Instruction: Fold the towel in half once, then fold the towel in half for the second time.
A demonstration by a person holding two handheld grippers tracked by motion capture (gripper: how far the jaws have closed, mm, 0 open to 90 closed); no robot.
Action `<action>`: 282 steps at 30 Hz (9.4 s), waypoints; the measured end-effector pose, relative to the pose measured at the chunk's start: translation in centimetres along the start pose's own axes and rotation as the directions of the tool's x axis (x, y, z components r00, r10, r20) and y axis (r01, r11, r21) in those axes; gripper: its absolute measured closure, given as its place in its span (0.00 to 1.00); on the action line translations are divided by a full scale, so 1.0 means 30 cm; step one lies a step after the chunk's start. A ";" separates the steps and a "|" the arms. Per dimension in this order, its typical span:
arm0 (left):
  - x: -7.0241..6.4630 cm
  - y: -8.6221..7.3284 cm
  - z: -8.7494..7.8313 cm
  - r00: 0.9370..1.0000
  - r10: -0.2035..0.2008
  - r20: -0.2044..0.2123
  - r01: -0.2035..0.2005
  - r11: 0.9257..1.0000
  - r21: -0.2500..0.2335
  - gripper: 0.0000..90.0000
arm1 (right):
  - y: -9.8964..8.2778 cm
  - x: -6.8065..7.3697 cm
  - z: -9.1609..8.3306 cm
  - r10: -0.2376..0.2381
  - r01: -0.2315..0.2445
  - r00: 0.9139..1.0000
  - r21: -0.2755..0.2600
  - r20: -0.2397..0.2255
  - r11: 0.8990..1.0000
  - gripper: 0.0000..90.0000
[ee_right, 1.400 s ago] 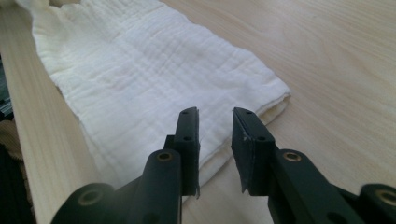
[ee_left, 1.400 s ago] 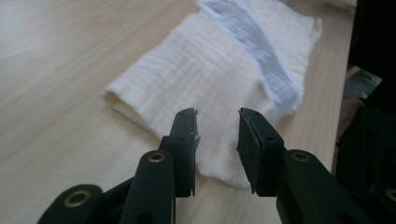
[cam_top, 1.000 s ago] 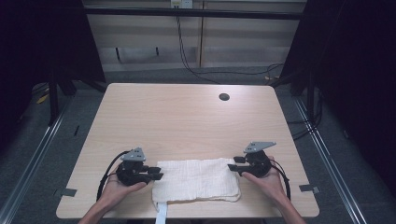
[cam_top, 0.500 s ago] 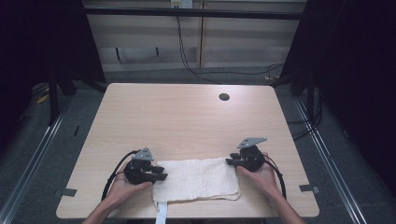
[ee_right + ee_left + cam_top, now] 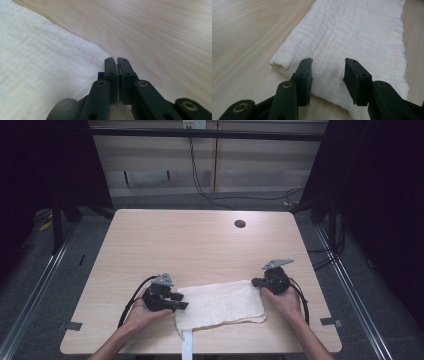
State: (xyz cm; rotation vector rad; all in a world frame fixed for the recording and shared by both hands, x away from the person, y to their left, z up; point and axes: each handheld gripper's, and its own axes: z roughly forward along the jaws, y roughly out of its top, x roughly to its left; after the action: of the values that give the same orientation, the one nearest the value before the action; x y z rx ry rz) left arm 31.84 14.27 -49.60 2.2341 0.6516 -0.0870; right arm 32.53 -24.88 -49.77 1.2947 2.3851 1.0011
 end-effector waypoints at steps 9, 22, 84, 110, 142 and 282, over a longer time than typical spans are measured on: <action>0.028 0.079 -0.016 1.000 -0.016 -0.017 0.015 0.999 -0.046 0.61 | 0.025 0.038 -0.097 -0.028 0.027 1.000 -0.077 -0.013 0.997 0.73; 0.167 0.064 -0.065 0.996 -0.092 -0.008 0.090 0.990 -0.107 0.62 | 0.081 0.358 -0.013 -0.193 0.189 0.937 -0.041 -0.292 0.981 0.66; 0.146 0.056 0.007 0.997 -0.066 -0.026 0.064 0.996 -0.069 0.67 | 0.123 0.642 0.210 -0.358 0.367 0.858 -0.048 -0.368 0.929 0.91; 0.118 0.048 0.023 0.999 -0.031 0.017 0.031 0.999 0.024 0.94 | 0.122 0.659 0.205 -0.367 0.374 0.868 -0.047 -0.335 0.926 0.91; 0.142 0.055 -0.090 0.990 -0.127 0.060 0.133 0.985 -0.110 0.94 | 0.171 0.678 0.154 -0.299 0.282 0.865 -0.102 -0.403 0.954 0.91; 0.020 0.320 0.297 0.982 -0.150 0.116 0.158 0.985 -0.067 0.79 | -0.007 0.343 -0.009 -0.095 0.077 0.965 -0.079 -0.244 0.994 0.61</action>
State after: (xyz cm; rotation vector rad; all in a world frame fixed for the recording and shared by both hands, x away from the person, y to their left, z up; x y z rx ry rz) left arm 38.23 2.81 -49.35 2.0877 0.7537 -0.2581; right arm 26.35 -16.72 -48.68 1.0877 2.5369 1.2728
